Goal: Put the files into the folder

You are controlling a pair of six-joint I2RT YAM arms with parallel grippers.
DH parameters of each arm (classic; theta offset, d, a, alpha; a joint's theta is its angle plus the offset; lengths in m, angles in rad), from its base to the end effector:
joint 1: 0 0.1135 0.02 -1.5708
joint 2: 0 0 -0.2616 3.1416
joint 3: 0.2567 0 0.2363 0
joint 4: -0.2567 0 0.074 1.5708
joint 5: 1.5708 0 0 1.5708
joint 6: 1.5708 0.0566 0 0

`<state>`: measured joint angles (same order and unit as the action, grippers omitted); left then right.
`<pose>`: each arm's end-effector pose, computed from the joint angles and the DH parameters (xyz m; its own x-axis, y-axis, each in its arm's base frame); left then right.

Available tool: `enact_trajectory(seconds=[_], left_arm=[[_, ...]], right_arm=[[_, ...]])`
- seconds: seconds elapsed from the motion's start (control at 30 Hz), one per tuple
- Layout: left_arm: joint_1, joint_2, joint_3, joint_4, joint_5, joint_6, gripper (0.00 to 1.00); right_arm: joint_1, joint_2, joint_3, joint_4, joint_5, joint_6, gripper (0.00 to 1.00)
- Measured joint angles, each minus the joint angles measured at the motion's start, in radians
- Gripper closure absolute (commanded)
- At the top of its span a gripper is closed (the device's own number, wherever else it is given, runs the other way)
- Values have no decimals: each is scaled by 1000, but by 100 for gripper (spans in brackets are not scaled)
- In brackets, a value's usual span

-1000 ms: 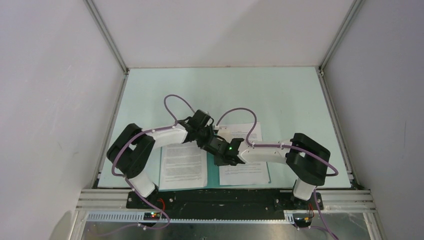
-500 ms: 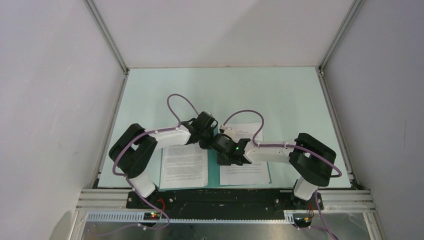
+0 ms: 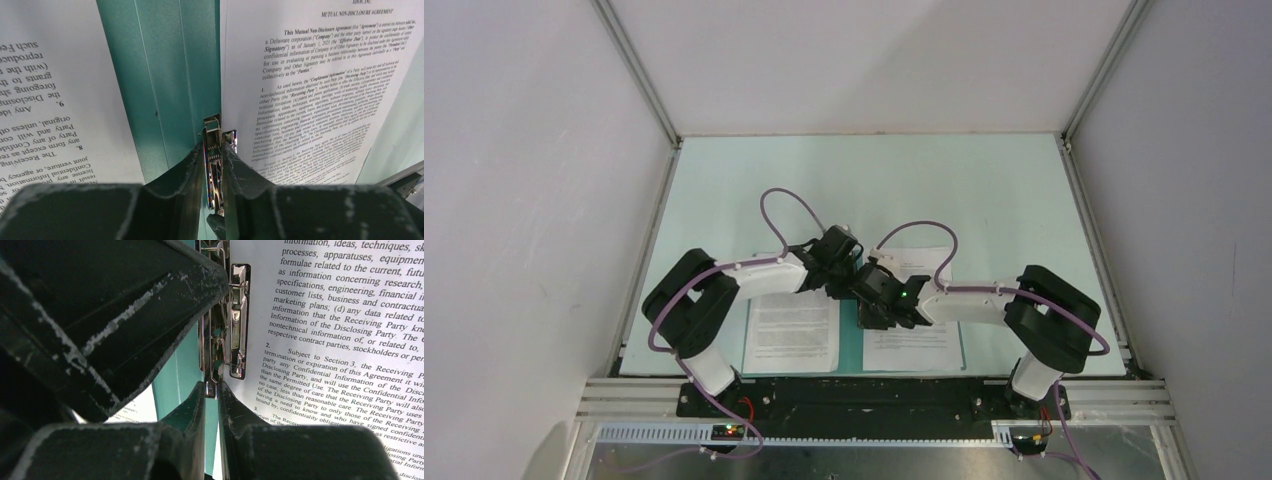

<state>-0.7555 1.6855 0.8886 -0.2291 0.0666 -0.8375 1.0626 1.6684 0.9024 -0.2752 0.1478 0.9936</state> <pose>0.2305 -0.2223 0.1403 -0.9436 -0.1296 -0.3046 0.0122 0.9060 -0.4231 0.1618 0.2733 0.1465 -0.9229 0.0464 -0.3822 -0.0998 0.9299 0.3540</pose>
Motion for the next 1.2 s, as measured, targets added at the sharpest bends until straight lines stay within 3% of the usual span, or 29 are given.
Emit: enact_trajectory(seconds=[0.63, 0.87, 1.2], left_arm=[[-11, -27, -13, -17, 18, 8, 85], [-14, -44, -21, -42, 23, 8, 82], [-24, -50, -23, -62, 40, 8, 90]], right_arm=[[-25, -11, -27, 35, -45, 0, 100], [-28, -12, -29, 39, -51, 0, 100], [-30, -12, -30, 41, -55, -1, 100]])
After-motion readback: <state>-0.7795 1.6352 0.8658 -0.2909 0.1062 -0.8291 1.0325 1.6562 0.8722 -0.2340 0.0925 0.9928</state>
